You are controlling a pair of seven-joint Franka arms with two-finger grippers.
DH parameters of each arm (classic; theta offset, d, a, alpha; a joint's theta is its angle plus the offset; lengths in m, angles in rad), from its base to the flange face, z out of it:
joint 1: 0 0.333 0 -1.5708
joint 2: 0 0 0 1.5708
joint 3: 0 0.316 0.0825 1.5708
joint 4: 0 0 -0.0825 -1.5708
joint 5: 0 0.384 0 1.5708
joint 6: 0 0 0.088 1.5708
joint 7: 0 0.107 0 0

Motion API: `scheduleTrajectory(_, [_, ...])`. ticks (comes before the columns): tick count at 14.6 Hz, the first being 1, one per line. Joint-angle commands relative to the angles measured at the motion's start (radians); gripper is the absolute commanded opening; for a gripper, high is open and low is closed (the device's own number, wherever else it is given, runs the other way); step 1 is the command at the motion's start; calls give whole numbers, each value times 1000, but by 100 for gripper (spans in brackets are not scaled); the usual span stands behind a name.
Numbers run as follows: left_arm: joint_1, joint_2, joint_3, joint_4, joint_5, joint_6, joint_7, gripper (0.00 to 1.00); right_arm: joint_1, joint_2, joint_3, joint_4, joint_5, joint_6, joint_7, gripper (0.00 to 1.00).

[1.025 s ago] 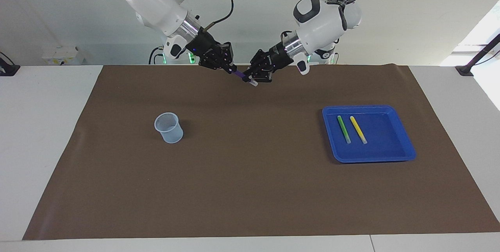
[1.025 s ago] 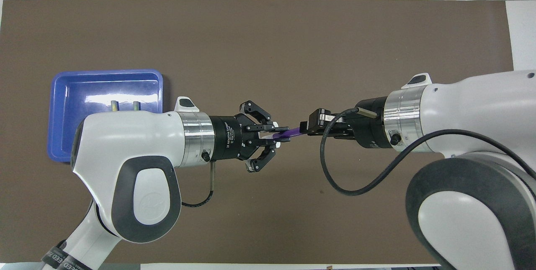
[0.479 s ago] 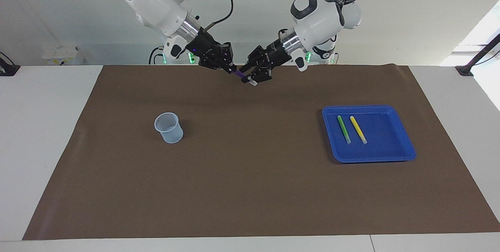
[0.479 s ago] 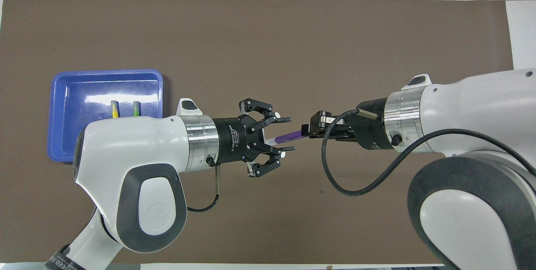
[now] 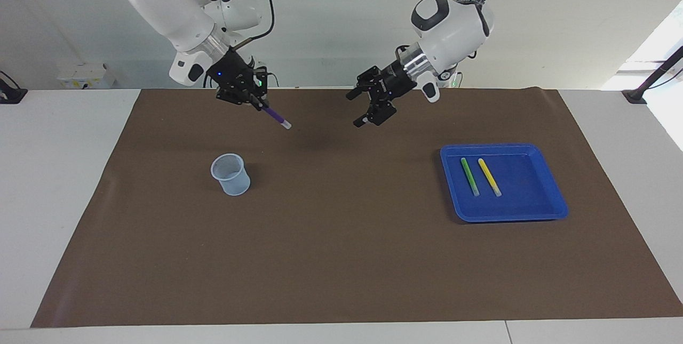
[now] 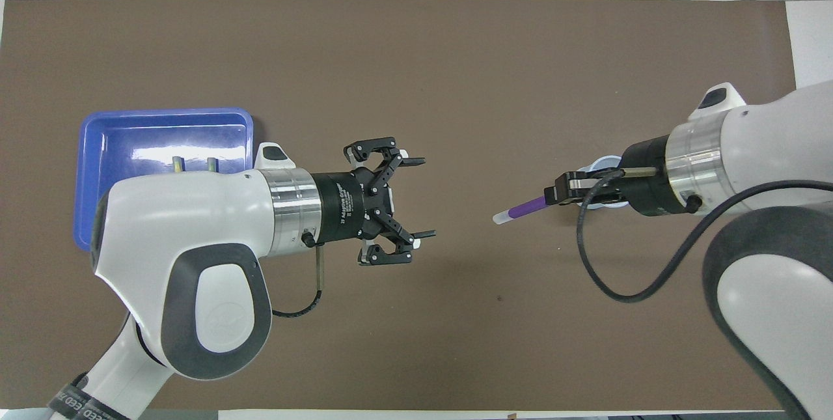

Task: Transfer and insert pens with both arms
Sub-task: 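Carry the purple pen into the cup with the right gripper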

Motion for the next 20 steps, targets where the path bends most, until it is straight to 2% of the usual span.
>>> scheduleTrajectory(1, [63, -23, -1, -19, 57, -35, 4, 100, -7, 38, 9, 56, -122, -8, -114, 0])
scheduleTrajectory(5, [95, -23, 1, -27, 122, -51, 117, 100, -55, 70, 8, 28, -234, 36, -307, 0])
scheduleTrajectory(7, [133, -26, 1, -28, 132, -94, 234, 100, -93, 78, 8, -5, -256, 71, -390, 0])
scheduleTrajectory(8, [156, -29, 1, -28, 176, -129, 295, 100, -96, 82, 8, -15, -263, 76, -407, 0])
scheduleTrajectory(10, [172, -30, 1, -24, 284, -205, 500, 100, -96, 78, 8, -48, -264, 104, -408, 0])
scheduleTrajectory(12, [204, -43, 4, -27, 327, -291, 686, 100, -96, 75, 9, -94, -264, 151, -403, 0])
scheduleTrajectory(14, [225, -44, 4, -22, 422, -347, 811, 100, -96, 79, 9, -145, -264, 229, -406, 0])
scheduleTrajectory(18, [222, -44, 2, -27, 621, -400, 1027, 100, -96, 67, 8, -211, -264, 253, -417, 0])
scheduleTrajectory(20, [225, -44, 4, -28, 648, -430, 1148, 100, -99, 59, 8, -254, -264, 307, -418, 0])
